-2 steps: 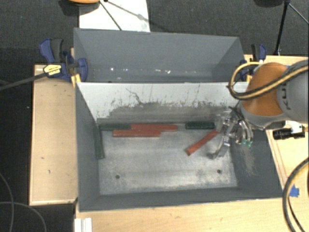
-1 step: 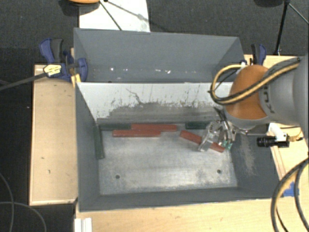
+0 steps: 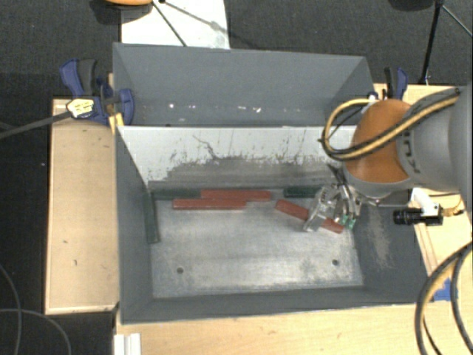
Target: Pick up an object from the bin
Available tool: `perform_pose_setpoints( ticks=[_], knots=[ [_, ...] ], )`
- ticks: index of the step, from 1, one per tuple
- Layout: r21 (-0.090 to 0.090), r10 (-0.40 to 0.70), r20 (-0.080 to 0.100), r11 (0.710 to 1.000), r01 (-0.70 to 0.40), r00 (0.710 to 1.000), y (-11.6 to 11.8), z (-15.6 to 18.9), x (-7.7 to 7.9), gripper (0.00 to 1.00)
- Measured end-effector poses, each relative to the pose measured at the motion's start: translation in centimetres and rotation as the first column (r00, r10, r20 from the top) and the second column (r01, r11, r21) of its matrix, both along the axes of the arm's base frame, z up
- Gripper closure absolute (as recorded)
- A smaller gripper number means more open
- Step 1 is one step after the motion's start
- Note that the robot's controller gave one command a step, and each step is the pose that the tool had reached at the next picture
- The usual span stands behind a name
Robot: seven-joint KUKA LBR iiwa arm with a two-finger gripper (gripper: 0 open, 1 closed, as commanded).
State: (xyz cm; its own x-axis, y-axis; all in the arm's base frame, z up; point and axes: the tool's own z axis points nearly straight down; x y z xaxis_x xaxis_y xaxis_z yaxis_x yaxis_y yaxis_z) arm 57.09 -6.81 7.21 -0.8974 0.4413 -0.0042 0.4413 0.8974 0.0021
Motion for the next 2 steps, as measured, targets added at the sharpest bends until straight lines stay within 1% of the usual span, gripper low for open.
perform_pose_setpoints(
  ticks=[1,2],
  knots=[
    [-0.001,0.019,0.0,1.0,-0.019,1.0,0.62,15.65,-4.98,1.0],
    [0.0,0.02,-0.002,1.0,-0.02,1.0,0.63,15.58,-5.03,1.0]
  ],
)
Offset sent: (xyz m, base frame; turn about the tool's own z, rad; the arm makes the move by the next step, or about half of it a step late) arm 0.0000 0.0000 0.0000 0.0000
